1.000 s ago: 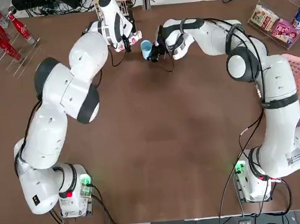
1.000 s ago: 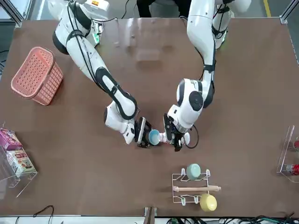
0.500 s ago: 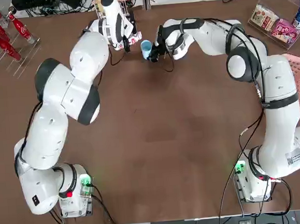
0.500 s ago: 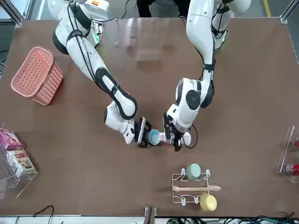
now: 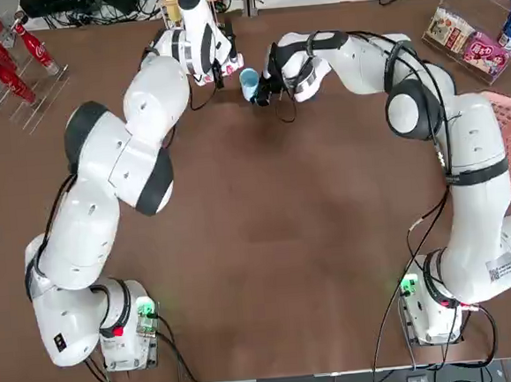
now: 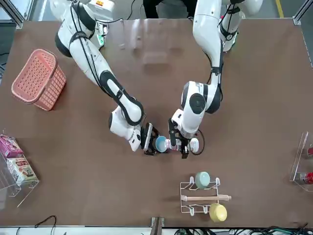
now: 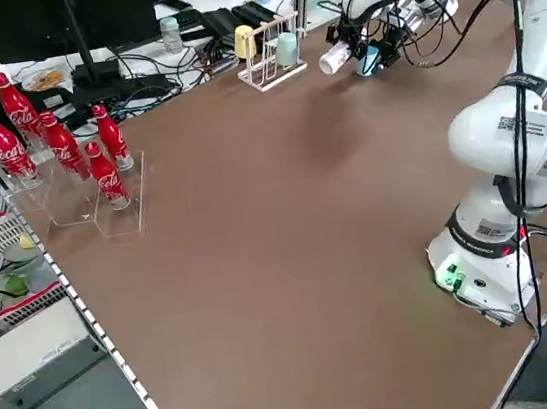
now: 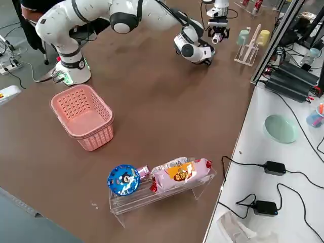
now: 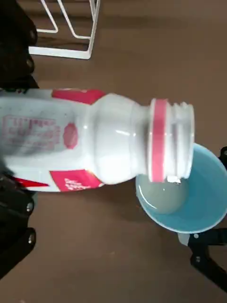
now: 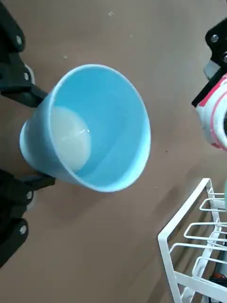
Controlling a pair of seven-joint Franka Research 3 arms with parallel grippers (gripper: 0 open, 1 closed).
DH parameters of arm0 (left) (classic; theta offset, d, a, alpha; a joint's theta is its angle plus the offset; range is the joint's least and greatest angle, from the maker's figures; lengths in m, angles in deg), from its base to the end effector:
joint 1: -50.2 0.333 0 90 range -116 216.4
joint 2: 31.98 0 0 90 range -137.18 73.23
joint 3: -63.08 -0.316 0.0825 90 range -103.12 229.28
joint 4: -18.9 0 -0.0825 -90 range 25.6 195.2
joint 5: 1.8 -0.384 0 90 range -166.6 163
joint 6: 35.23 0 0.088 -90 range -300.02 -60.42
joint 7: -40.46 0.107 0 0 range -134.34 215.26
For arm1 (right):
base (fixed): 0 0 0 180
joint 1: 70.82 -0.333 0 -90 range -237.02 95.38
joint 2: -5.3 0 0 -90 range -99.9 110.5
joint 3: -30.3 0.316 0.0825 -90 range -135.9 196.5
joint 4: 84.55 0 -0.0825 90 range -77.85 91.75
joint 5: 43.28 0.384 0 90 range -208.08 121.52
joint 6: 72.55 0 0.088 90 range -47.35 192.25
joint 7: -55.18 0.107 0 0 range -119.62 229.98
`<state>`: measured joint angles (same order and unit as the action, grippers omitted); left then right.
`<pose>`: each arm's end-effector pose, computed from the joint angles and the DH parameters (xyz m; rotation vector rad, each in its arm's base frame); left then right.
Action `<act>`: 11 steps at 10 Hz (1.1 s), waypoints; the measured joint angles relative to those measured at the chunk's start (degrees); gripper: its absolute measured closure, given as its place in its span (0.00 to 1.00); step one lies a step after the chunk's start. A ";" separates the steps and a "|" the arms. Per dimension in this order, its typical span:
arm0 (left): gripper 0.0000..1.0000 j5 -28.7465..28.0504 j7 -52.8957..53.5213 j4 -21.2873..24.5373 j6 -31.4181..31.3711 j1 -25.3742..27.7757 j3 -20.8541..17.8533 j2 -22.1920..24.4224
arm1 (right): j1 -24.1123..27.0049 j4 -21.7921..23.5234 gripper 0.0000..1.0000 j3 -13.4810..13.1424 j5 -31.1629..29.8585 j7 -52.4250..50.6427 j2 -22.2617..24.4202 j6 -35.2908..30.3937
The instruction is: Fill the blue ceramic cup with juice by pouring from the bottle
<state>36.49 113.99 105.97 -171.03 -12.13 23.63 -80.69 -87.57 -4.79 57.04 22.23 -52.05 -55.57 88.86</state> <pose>0.6214 -0.3758 0.2559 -2.2628 2.0504 -0.3313 0.6096 0.4092 0.1187 -1.9429 -1.3953 -0.8727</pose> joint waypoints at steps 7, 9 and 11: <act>0.56 -5.78 -3.08 -1.16 0.87 -1.06 -0.44 -0.69 | 0.04 0.00 0.37 0.00 0.08 0.00 -0.01 -0.01; 0.56 -7.18 -3.90 -1.18 0.87 -1.36 -0.54 -0.91 | 0.05 0.00 0.37 0.00 0.10 0.00 -0.01 -0.01; 0.56 -9.32 -5.10 -1.20 0.87 -1.38 -0.60 -0.97 | 0.05 0.00 0.37 0.00 0.12 0.00 -0.01 -0.01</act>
<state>27.17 108.89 104.77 -170.15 -13.51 23.03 -81.65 -87.52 -4.79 57.04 22.35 -52.05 -55.58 88.85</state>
